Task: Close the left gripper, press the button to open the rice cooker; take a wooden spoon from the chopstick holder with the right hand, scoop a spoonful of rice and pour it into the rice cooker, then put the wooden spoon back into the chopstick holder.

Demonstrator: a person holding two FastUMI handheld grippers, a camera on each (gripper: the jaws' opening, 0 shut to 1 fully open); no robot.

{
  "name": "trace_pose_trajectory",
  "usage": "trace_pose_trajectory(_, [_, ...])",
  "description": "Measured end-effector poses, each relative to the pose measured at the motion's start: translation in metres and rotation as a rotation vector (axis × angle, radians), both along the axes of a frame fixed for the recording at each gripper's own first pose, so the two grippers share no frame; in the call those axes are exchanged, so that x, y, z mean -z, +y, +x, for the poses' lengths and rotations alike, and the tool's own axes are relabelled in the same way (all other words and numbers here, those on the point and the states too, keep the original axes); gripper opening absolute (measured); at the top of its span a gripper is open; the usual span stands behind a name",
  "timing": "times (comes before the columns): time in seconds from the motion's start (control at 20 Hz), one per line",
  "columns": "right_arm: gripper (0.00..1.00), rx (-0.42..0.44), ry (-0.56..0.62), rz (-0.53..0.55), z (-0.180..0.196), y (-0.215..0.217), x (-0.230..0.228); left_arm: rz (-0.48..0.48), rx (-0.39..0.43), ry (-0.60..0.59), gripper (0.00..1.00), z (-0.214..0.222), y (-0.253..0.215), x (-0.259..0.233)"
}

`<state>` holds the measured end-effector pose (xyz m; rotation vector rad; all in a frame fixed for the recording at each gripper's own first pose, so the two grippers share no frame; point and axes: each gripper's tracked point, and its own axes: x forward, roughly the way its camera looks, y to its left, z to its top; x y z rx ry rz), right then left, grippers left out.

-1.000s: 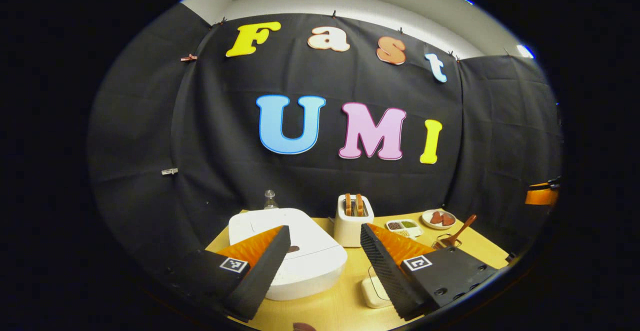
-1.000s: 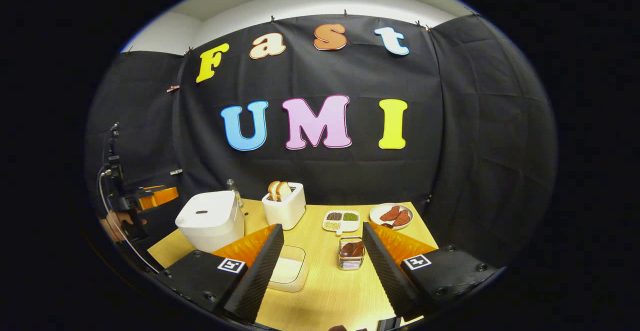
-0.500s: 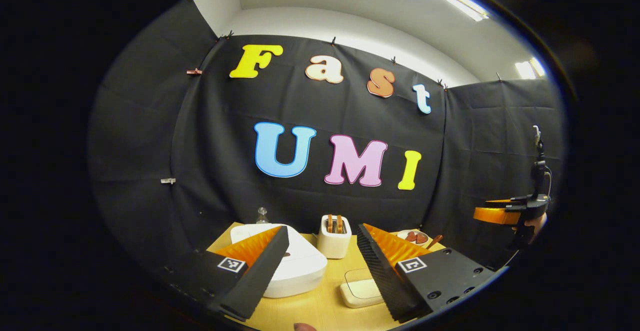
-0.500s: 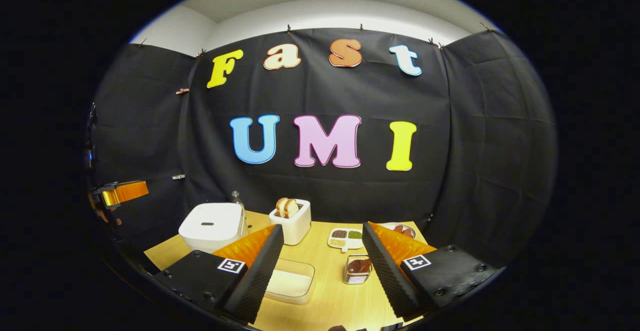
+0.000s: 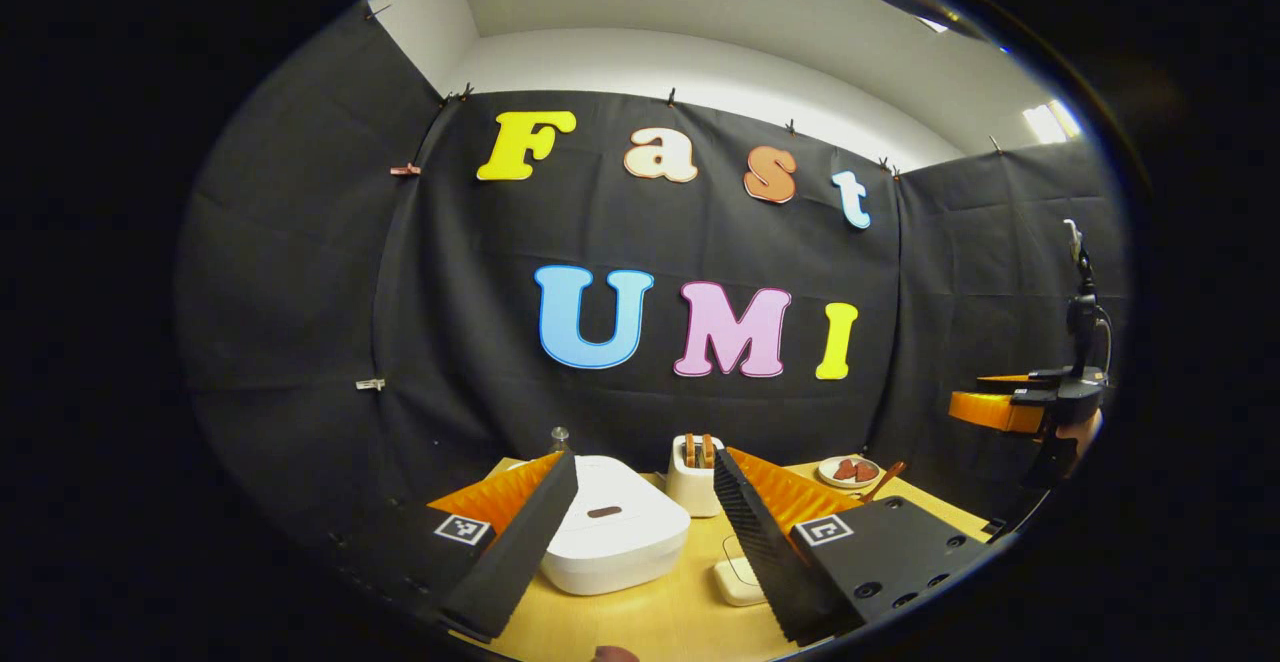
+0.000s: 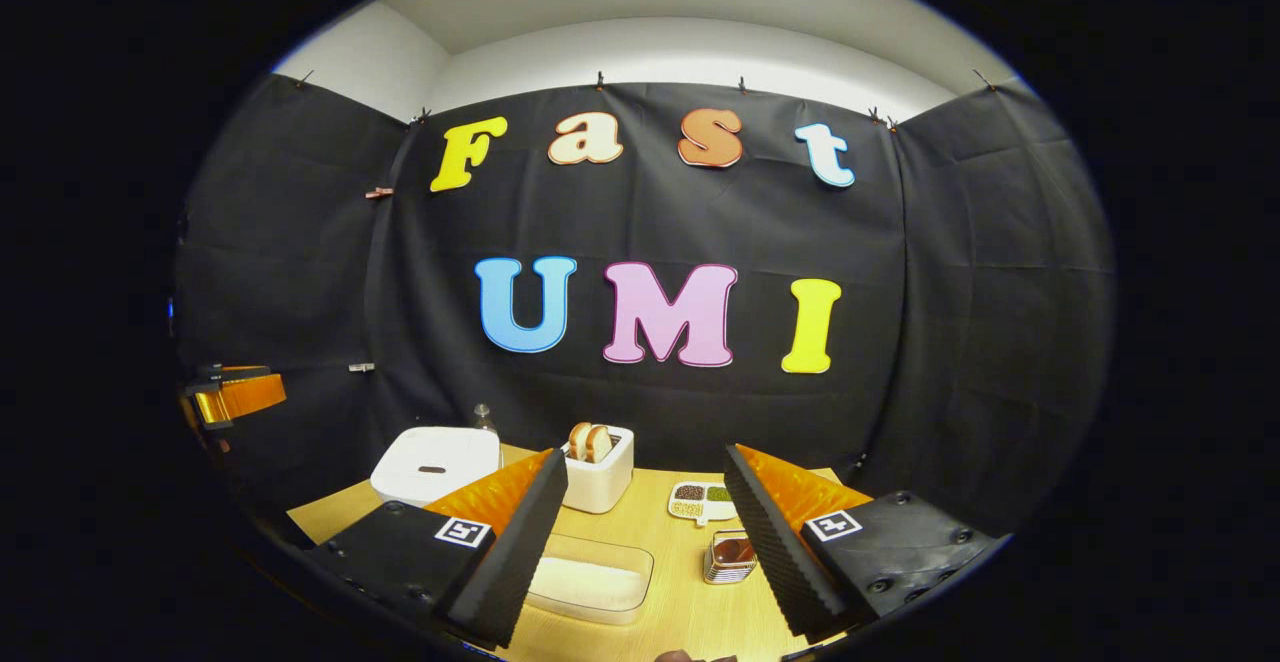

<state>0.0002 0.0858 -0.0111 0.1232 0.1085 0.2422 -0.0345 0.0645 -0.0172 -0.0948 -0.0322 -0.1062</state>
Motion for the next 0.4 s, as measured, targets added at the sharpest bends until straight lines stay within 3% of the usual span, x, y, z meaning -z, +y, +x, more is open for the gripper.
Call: trace_pose_trajectory(0.4, [1.00,0.005,0.002,-0.007,-0.002,0.006,-0.001,-0.011,-0.010,0.015,0.95,0.005,0.012,0.006])
